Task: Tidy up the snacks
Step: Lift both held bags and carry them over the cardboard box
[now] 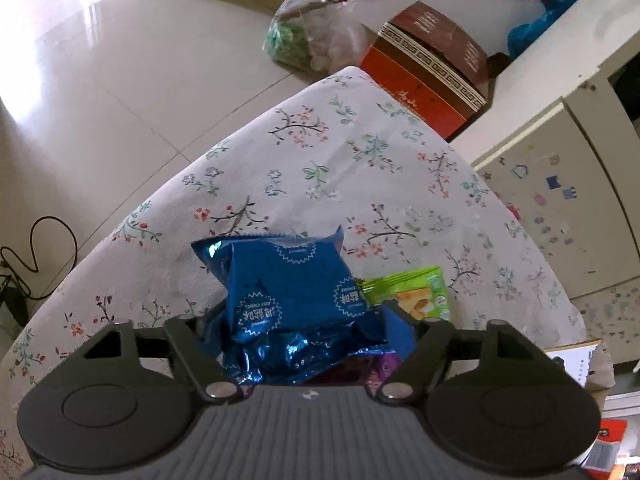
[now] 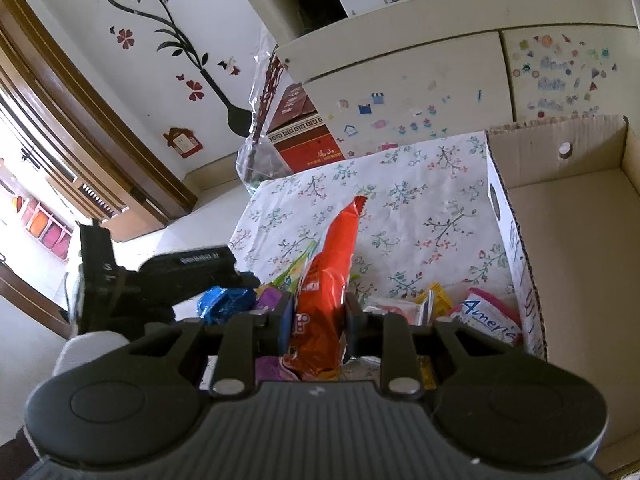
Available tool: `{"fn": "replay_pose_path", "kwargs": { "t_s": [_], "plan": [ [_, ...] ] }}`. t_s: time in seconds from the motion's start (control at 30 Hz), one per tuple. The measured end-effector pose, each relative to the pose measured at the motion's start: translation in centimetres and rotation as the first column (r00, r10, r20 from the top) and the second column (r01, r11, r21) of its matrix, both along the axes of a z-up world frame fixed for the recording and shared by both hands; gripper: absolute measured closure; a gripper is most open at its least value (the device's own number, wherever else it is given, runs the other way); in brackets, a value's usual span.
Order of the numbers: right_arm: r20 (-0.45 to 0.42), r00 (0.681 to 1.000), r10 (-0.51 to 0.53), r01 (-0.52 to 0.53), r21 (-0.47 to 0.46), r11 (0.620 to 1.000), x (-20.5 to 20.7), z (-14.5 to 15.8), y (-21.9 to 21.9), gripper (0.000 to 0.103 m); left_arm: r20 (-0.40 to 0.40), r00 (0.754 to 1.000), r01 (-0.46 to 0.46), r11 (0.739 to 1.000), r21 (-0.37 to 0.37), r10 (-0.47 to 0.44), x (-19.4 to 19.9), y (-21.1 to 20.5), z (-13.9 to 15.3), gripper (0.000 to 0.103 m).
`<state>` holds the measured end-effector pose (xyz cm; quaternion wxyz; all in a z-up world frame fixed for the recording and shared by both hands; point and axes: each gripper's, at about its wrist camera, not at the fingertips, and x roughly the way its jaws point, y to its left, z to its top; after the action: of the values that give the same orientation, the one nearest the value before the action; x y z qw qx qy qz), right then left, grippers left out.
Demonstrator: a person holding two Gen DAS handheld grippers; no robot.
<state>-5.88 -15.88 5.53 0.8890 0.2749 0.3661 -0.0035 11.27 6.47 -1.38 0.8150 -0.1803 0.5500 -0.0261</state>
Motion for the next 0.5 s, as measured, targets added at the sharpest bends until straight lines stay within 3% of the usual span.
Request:
{"fn": "replay_pose_path", "kwargs": {
  "t_s": [0.27, 0.5],
  "plan": [
    [0.017, 1.0, -0.017, 0.017, 0.007, 1.0, -0.2, 0.5, -0.3, 0.077, 0.068, 0.997, -0.023, 0.999, -0.024, 0.025, -0.9, 0.5, 2.8, 0.029],
    [0.033, 0.999, -0.031, 0.03, 0.004, 1.0, -0.4, 1.0, -0.8, 0.077, 0.169, 0.985, 0.028, 0.999, -0.029, -0.022, -1.7, -0.9, 6.0, 0.029]
  ]
}}
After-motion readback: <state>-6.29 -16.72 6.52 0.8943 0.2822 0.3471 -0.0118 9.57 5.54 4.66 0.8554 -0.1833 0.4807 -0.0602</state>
